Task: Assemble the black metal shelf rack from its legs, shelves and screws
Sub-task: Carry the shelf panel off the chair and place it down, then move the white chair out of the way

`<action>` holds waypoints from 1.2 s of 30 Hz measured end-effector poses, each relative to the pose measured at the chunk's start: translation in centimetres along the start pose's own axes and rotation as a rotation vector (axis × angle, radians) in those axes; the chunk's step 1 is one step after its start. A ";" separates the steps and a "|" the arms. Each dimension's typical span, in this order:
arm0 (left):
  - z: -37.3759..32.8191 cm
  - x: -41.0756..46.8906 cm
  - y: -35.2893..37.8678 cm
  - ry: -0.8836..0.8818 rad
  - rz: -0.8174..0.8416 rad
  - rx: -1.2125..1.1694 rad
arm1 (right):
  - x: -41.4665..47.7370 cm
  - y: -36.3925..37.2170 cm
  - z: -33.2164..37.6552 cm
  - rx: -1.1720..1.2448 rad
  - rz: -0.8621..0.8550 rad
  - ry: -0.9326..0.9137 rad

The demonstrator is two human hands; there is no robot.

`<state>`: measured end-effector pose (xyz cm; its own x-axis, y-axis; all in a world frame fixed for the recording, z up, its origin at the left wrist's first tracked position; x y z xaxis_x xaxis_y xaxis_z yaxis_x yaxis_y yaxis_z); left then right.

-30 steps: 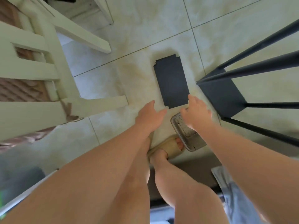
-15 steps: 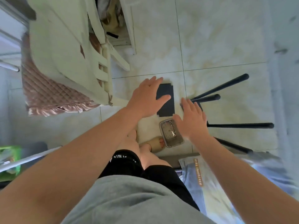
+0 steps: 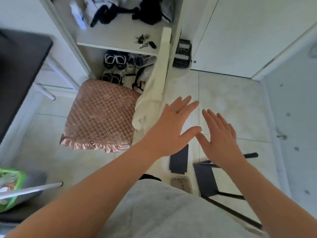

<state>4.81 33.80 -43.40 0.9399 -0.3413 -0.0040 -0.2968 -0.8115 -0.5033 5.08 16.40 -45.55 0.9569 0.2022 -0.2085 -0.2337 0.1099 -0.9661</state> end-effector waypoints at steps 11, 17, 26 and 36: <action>7.8 -2.1 -9.0 -0.319 -0.215 -0.204 | 10.2 -5.4 10.5 0.037 -0.059 -0.167; 12.1 -1.8 -8.1 -0.759 -0.118 -0.591 | 14.2 -4.9 12.6 0.232 -0.050 -0.080; 13.0 0.8 -5.9 -0.968 -0.114 -0.761 | 19.8 -4.2 12.8 0.558 0.095 0.062; 13.7 5.1 -3.9 -1.038 -0.282 -1.177 | 25.4 -4.3 12.0 0.895 0.375 0.276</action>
<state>13.06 41.74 -53.32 0.5409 -0.0660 -0.8385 0.4022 -0.8552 0.3268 28.32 32.79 -44.89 0.7752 0.1540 -0.6127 -0.4630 0.7982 -0.3853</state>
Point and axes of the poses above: each hand's wrist, its own x-axis towards the middle knuckle, its own y-axis out of the palm, z = x × y, the point moved 3 cm from there along x, towards the middle knuckle, and after that the axes turned 12 degrees about -x, right-handed, at the moved point
